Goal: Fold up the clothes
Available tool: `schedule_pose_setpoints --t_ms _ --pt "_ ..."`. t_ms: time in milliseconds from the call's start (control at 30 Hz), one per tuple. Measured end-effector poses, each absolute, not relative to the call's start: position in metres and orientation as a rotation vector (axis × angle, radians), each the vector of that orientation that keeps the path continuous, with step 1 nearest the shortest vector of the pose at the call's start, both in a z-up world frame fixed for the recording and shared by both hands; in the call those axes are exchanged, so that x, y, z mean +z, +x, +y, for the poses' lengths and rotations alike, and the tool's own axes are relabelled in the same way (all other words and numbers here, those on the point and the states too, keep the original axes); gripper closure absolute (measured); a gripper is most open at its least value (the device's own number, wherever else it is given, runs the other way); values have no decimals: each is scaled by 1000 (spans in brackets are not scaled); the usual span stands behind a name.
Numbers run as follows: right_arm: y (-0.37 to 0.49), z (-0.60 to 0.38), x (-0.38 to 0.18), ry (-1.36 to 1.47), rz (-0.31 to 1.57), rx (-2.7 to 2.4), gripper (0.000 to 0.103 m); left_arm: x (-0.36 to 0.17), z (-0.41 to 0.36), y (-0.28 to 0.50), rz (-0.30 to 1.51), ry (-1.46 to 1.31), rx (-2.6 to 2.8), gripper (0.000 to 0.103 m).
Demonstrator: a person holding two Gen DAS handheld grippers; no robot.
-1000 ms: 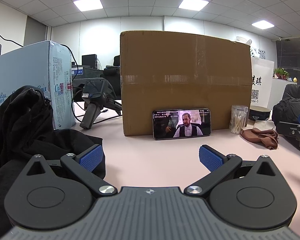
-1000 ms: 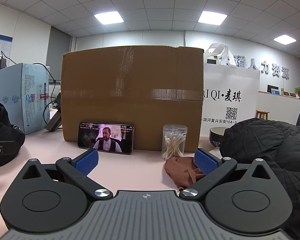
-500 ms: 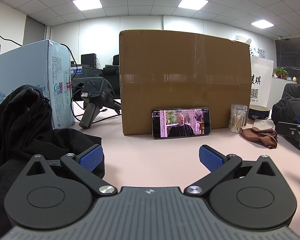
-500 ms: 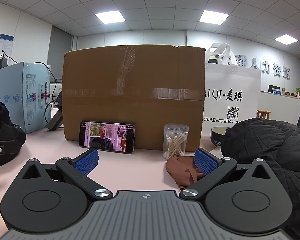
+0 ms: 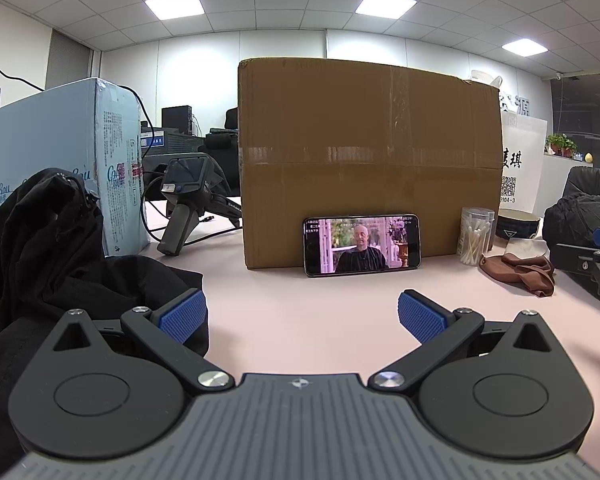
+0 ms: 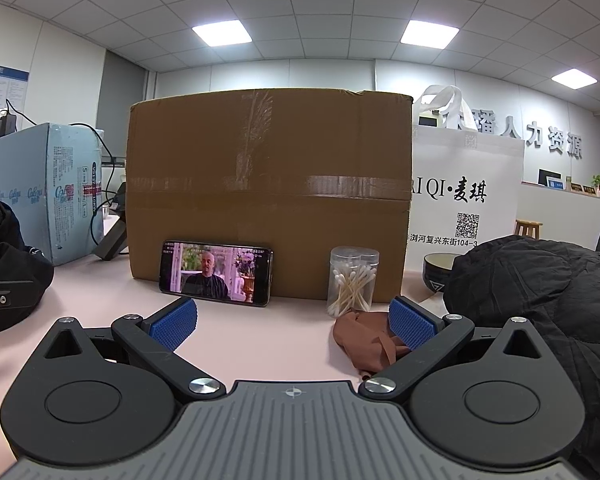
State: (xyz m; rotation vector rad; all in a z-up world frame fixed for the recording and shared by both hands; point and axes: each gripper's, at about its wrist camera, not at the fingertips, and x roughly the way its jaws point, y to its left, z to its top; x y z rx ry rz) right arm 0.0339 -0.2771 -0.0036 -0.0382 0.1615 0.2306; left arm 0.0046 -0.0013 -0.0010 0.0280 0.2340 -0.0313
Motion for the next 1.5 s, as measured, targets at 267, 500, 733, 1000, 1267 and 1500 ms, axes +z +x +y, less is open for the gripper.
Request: schedule_pose_setpoints --t_ms 267,500,733,1000,1267,1500 --pt "30 -276 -5 -39 161 230 0 -1 0 5 239 26 -33 0" --pt "30 -277 -5 -39 163 233 0 -1 0 5 237 27 -35 0" --pt "31 -276 -4 -38 166 236 0 -1 0 6 239 27 -36 0" --pt "32 -276 -4 -39 170 238 0 -1 0 7 242 26 -36 0" --pt "33 -275 -4 -43 173 238 0 -1 0 6 244 25 -37 0" --pt "33 -275 -4 -45 170 238 0 -1 0 8 247 25 -37 0"
